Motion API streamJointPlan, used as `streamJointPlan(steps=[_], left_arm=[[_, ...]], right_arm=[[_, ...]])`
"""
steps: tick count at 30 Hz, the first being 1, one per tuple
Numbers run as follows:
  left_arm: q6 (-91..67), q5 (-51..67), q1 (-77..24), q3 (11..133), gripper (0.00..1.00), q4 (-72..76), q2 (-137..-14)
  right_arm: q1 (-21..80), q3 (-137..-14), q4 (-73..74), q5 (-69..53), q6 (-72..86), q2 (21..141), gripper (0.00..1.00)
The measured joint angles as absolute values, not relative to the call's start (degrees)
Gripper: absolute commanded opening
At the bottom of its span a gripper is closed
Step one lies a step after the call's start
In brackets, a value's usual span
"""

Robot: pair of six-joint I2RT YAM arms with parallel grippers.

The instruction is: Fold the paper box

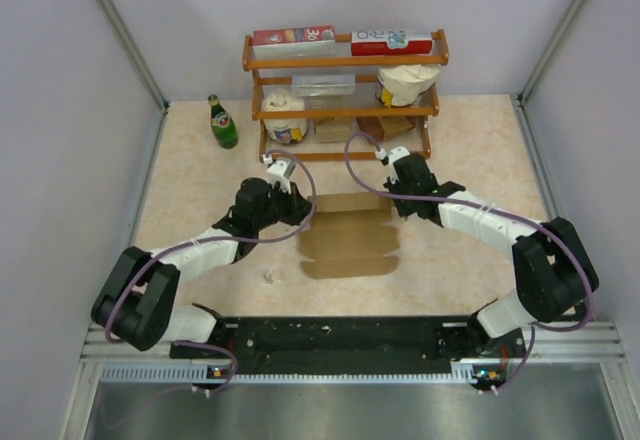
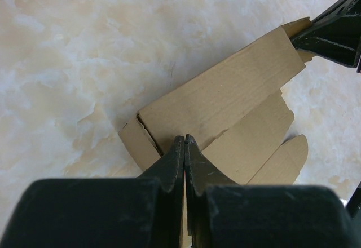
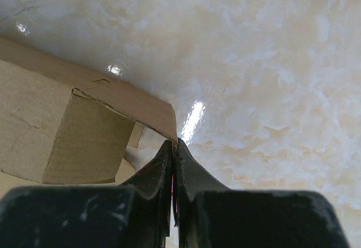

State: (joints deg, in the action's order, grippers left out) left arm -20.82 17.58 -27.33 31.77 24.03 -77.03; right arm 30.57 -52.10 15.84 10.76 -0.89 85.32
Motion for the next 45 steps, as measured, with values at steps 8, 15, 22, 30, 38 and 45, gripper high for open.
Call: streamJointPlan(steps=[8, 15, 22, 30, 38, 45], left_arm=[[-20.6, 18.1, -27.3, 32.8, 0.0, 25.8, -79.6], [-20.1, 18.2, -27.3, 33.6, 0.0, 25.3, -79.8], [-19.3, 18.2, -27.3, 37.0, 0.0, 22.7, -78.0], [-18.5, 16.9, -27.3, 38.4, 0.0, 19.8, -72.8], [-19.7, 11.7, -24.7, 38.4, 0.04, 14.1, -65.9], [-20.0, 10.0, -22.3, 34.2, 0.25, 10.3, -59.5]], right_arm=[[30.5, -52.1, 15.8, 10.3, -0.3, 86.5, 0.0], [30.1, -52.1, 15.6, 10.2, 1.2, 86.9, 0.03], [29.8, -52.2, 16.1, 9.6, 2.3, 87.1, 0.28], [29.7, -52.2, 17.5, 9.6, 3.2, 86.8, 0.48], [29.3, -52.2, 19.0, 10.1, 5.0, 78.3, 0.58], [29.3, -51.4, 19.8, 9.8, 8.7, 68.2, 0.65]])
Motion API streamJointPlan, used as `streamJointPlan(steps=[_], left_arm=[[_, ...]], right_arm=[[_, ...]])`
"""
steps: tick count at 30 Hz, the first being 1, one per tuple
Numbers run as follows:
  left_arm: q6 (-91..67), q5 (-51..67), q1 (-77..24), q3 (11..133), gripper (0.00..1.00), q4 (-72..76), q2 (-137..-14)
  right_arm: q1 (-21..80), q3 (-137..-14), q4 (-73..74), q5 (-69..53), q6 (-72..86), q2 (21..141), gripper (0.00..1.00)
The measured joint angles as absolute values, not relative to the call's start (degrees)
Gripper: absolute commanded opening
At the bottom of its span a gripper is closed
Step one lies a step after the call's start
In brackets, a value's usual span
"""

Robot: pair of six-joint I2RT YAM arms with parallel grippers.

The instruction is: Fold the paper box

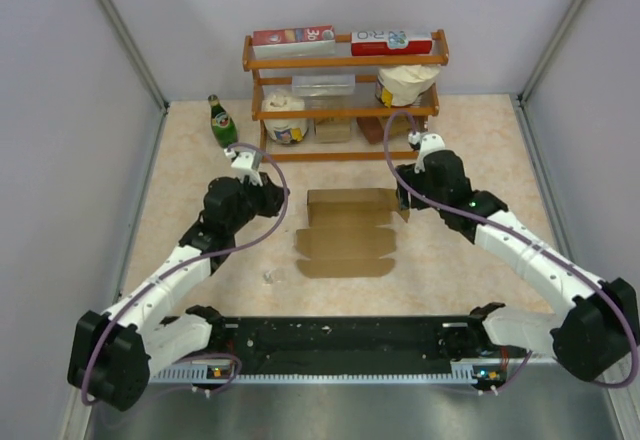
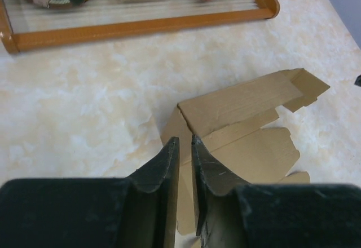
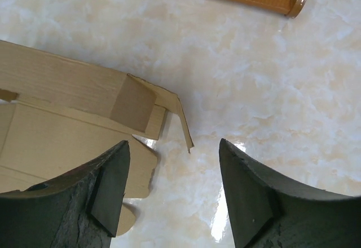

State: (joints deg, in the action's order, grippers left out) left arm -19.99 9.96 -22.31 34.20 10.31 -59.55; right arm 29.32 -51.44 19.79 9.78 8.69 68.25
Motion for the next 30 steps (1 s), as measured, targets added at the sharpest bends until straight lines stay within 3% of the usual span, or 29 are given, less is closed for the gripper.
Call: streamJointPlan(steps=[3, 6, 12, 14, 17, 25, 30], left_arm=[[-20.0, 8.8, -22.3, 32.7, 0.36, 7.9, -56.8], [-20.2, 6.5, -22.3, 32.2, 0.55, 5.3, -54.0], [-20.7, 0.8, -22.3, 32.2, 0.85, 1.4, -51.5], [-20.6, -0.7, -22.3, 32.2, 0.86, -0.1, -51.5], [-20.7, -2.8, -22.3, 32.2, 0.88, -2.2, -51.5], [-20.9, -6.6, -22.1, 30.1, 0.88, -2.6, -51.5], [-22.4, -5.6, -16.8, 27.7, 0.86, -1.4, -52.8]], right_arm=[[29.3, -51.0, 20.6, 9.6, 9.9, 65.1, 0.66], [29.3, -51.0, 21.0, 9.6, 11.3, 63.0, 0.68], [29.3, -51.0, 22.9, 8.9, 13.7, 60.1, 0.71], [29.3, -51.0, 23.7, 7.7, 14.0, 59.6, 0.76], [29.3, -50.7, 23.6, 5.7, 14.2, 58.2, 0.76], [29.9, -49.9, 22.0, -4.0, 17.9, 59.0, 0.69], [39.1, -50.8, 22.0, -3.9, 20.4, 64.8, 0.69]])
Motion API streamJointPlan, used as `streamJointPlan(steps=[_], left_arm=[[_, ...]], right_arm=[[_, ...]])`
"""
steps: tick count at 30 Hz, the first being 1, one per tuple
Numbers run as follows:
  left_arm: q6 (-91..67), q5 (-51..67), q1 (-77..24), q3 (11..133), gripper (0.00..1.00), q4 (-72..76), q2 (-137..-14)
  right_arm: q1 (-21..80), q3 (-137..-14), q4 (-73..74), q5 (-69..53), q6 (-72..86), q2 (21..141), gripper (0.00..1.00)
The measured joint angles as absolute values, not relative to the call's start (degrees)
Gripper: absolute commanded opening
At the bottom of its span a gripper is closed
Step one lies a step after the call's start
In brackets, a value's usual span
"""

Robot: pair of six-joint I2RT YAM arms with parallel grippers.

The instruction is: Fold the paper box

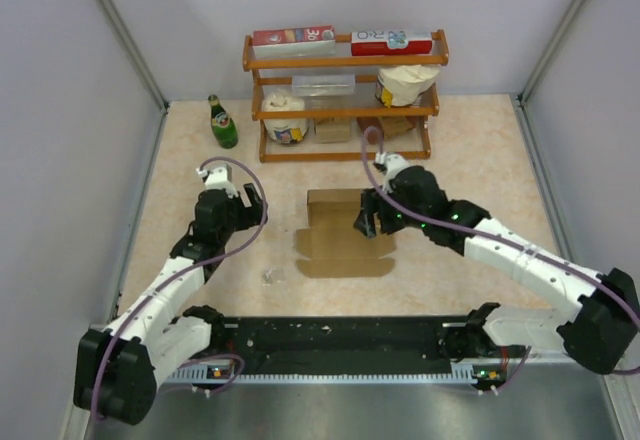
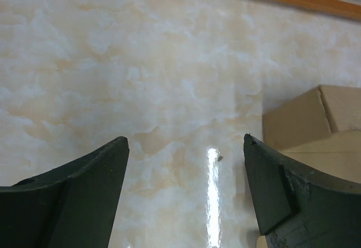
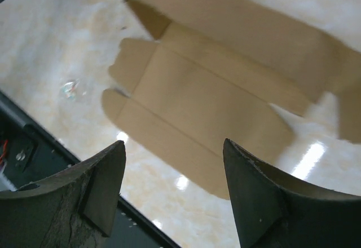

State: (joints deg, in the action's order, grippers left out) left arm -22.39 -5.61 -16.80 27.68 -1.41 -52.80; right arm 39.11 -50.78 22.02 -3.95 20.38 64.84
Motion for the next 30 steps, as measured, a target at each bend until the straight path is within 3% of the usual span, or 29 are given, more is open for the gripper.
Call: streamJointPlan(steps=[6, 15, 23, 30], left_arm=[[-23.7, -2.5, -11.5, 27.5, 0.85, 1.1, -56.5], [-23.2, 3.8, -11.3, 26.9, 0.81, 5.2, -56.8], [-21.4, 15.0, -12.9, 34.5, 0.51, 9.2, -63.7], [-15.8, 16.5, -23.6, 45.8, 0.28, 9.9, -71.7]], right_arm=[[51.8, -54.5, 19.5, -2.5, 23.7, 72.4, 0.69], [49.6, -54.5, 22.2, 6.0, 25.3, 72.7, 0.7], [27.2, -51.2, 24.1, 4.8, 26.7, 64.6, 0.61], [25.6, -47.1, 20.3, -3.5, 26.6, 65.3, 0.44]])
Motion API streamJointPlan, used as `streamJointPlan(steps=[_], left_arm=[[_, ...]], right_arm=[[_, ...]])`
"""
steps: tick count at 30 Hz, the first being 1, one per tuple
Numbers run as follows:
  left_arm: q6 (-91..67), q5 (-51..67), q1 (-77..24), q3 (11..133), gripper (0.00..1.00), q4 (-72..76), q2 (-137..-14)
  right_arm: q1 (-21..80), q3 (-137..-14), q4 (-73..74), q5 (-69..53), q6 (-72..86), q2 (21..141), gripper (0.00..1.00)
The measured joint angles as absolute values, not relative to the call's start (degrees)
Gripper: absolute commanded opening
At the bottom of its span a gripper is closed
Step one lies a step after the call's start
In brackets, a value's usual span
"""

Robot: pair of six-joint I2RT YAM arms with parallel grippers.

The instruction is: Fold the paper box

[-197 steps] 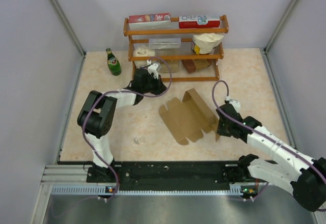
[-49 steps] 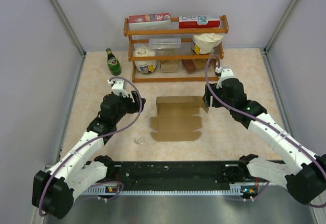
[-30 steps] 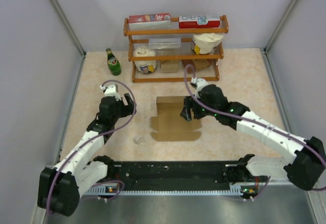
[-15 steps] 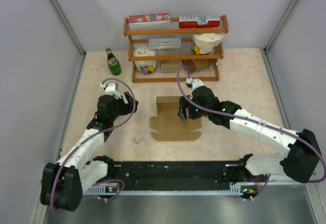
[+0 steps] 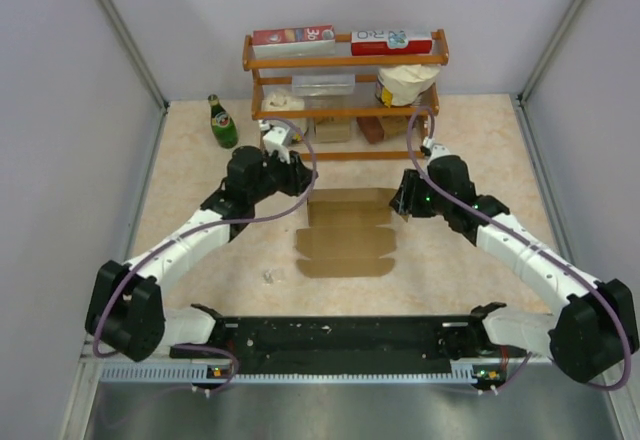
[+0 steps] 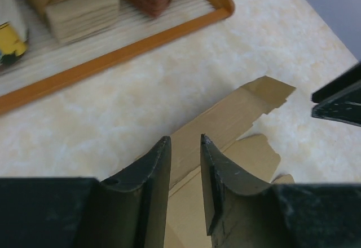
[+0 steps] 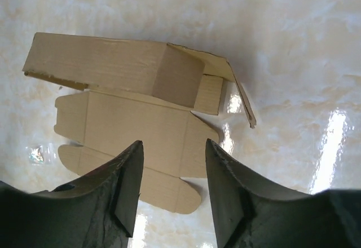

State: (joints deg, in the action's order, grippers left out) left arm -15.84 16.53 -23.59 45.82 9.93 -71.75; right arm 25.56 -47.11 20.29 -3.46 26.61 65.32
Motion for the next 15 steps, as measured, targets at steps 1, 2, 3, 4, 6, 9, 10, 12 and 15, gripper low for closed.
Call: streamJointPlan(steps=[1, 2, 3, 4, 6, 9, 10, 12, 15], left_arm=[[-14.9, 16.6, -25.2, 47.3, 0.24, 9.9, -73.1], [-14.0, 16.8, -26.5, 48.6, 0.2, 10.0, -74.7], [-13.3, 16.9, -27.6, 49.8, 0.14, 9.9, -76.2], [-12.0, 17.1, -28.6, 51.5, 0.11, 9.9, -79.1], [-11.1, 17.1, -28.9, 52.8, 0.06, 9.4, -82.1], [-10.0, 16.8, -29.0, 54.0, 0.0, 8.8, -85.7], [-9.6, 16.6, -29.0, 54.0, 0.0, 8.4, -86.5], [-9.3, 16.4, -29.0, 54.0, 0.0, 8.1, -87.5], [-9.0, 16.0, -29.1, 53.8, 0.0, 8.2, -87.9]], right_arm=[[25.5, -46.9, 19.4, -4.3, 26.7, 65.9, 0.41], [25.5, -46.9, 18.8, -4.7, 26.6, 66.5, 0.39], [25.4, -46.9, 18.1, -4.7, 26.7, 67.3, 0.35], [25.2, -46.9, 17.3, -4.5, 26.7, 69.0, 0.32], [24.9, -46.9, 16.8, -4.5, 26.6, 70.9, 0.28], [24.5, -46.9, 15.4, -4.9, 26.6, 74.4, 0.21], [24.4, -46.9, 15.2, -4.9, 26.6, 75.5, 0.2], [24.4, -46.9, 15.0, -4.8, 26.6, 77.6, 0.18], [24.3, -47.0, 14.4, -4.2, 26.6, 79.9, 0.17]])
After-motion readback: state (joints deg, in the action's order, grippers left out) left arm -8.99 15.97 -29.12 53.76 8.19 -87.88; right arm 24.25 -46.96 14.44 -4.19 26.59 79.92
